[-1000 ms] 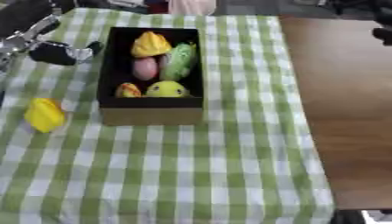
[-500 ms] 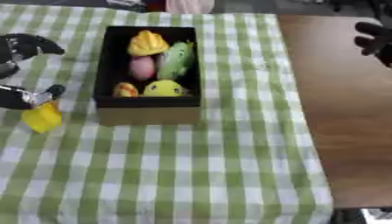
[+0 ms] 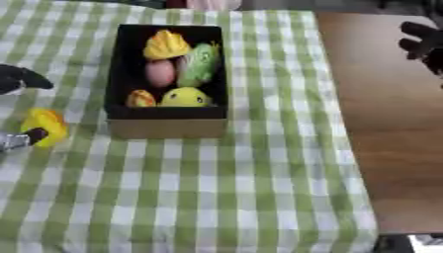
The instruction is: Pick up objects on the table and place them in the box.
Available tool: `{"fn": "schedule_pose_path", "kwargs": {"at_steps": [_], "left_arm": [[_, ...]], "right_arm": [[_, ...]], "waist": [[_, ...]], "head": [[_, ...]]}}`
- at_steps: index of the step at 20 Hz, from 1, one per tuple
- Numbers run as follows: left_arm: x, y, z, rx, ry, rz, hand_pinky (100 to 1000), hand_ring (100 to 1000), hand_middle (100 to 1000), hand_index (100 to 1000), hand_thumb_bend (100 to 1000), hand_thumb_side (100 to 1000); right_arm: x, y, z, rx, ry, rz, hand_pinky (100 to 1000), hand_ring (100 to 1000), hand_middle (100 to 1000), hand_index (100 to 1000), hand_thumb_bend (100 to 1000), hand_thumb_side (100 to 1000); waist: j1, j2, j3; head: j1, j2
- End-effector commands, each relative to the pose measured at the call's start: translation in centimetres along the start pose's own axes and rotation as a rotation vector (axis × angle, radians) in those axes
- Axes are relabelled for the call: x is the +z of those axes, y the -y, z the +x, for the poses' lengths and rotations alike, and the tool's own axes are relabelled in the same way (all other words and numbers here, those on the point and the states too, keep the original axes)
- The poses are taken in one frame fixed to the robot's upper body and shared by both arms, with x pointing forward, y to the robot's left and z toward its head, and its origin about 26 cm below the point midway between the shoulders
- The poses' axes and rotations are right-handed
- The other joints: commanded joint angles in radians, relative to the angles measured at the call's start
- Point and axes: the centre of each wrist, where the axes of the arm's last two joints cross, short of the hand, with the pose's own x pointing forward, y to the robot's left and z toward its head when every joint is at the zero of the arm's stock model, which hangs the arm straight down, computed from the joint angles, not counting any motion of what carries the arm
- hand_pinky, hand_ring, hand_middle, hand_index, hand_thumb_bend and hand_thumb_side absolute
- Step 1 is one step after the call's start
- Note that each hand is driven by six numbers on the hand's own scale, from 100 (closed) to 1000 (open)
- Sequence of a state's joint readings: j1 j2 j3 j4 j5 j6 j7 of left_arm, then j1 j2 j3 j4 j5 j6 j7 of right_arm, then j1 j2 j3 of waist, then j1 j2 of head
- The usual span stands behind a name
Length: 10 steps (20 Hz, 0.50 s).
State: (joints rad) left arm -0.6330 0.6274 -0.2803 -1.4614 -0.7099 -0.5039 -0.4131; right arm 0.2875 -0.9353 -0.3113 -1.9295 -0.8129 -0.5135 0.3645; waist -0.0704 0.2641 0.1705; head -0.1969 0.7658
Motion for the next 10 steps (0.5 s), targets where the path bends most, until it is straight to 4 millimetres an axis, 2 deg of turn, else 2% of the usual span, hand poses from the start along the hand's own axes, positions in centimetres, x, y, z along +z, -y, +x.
{"fn": "schedule_pose_path", "kwargs": {"at_steps": [1,5,8,10], "left_arm": [[0.88,-1.42,-0.31,-0.039,0.002,-0.02,896,868,804,919,378,663],[1.1,-1.43,-0.42,-0.046,0.001,-0.051,897,871,807,932,390,633],[1.21,-1.1,-0.7,-0.041,-0.012,-0.07,897,871,810,933,384,532],[1.19,-1.03,-0.86,-0.04,-0.022,-0.071,895,871,811,933,378,425]], "right_arm": [[-0.56,0.25,0.7,0.029,0.013,0.017,1000,1000,608,991,100,888],[-0.45,0.13,0.53,0.033,0.006,0.019,1000,1000,607,991,100,891],[-0.36,0.03,0.37,0.038,-0.001,0.02,1000,1000,607,991,100,894],[-0.32,-0.02,0.27,0.042,-0.004,0.021,1000,1000,606,991,100,895]], "waist": [[0.001,-0.013,-0.001],[-0.001,-0.01,0.002],[-0.003,-0.007,0.003],[-0.004,-0.005,0.003]], "head": [[0.003,0.004],[0.012,0.004],[0.016,0.004],[0.016,0.004]]}}
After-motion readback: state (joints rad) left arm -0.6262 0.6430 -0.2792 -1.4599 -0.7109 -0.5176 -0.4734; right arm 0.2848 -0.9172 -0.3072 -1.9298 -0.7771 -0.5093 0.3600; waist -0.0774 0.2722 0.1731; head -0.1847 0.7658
